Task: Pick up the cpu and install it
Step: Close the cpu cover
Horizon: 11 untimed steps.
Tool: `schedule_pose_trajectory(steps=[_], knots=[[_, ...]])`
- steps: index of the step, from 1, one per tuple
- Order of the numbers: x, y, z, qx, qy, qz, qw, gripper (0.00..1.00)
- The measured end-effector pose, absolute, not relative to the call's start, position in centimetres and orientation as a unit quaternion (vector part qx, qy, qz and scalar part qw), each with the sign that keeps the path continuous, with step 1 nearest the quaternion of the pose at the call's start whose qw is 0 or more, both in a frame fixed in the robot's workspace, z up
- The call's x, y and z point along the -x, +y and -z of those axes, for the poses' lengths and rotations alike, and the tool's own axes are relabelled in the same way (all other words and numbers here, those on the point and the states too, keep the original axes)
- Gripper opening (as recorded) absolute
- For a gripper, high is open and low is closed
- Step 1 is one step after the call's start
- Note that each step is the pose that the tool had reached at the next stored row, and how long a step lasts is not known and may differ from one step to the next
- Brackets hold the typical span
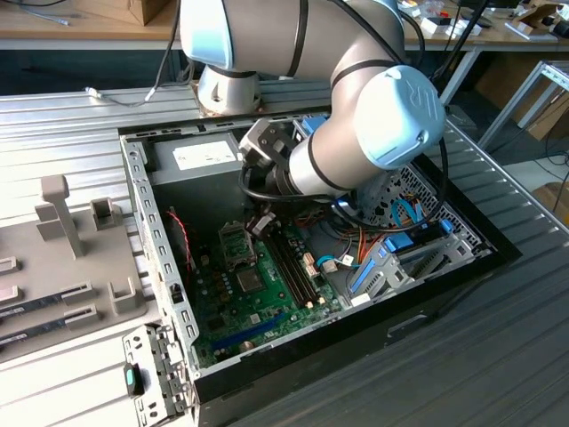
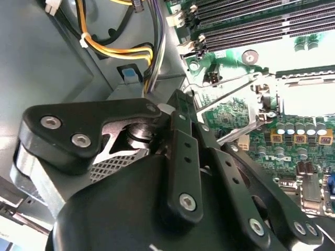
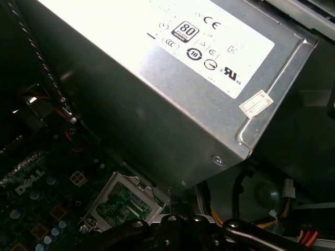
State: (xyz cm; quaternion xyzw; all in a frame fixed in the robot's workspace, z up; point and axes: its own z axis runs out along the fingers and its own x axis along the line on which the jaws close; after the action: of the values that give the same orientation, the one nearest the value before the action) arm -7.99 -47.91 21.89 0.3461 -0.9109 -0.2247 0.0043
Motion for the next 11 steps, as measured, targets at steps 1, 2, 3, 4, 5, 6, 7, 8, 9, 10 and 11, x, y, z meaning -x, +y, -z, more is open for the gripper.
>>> schedule_pose_trajectory(steps=[1, 2, 3, 4, 5, 6, 7, 8, 9, 10, 11], knots=[[7.99, -47.98, -21.90, -0.348, -0.910, 0.225, 0.005, 0.11], [7.99, -48.09, -21.89, -0.351, -0.909, 0.225, 0.006, 0.11], [7.98, -48.16, -21.89, -0.353, -0.908, 0.225, 0.006, 0.11], [7.98, -48.23, -21.89, -0.355, -0.908, 0.225, 0.006, 0.11], [7.98, -48.32, -21.90, -0.356, -0.907, 0.225, 0.007, 0.11], [7.99, -48.48, -21.89, -0.359, -0.906, 0.225, 0.007, 0.11], [7.99, -48.65, -21.90, -0.361, -0.905, 0.225, 0.008, 0.11], [7.99, -48.74, -21.90, -0.363, -0.904, 0.225, 0.008, 0.11], [7.99, -48.80, -21.92, -0.363, -0.904, 0.225, 0.009, 0.11], [7.99, -48.81, -21.97, -0.364, -0.904, 0.225, 0.009, 0.11], [7.99, -48.82, -22.06, -0.364, -0.904, 0.225, 0.009, 0.11]])
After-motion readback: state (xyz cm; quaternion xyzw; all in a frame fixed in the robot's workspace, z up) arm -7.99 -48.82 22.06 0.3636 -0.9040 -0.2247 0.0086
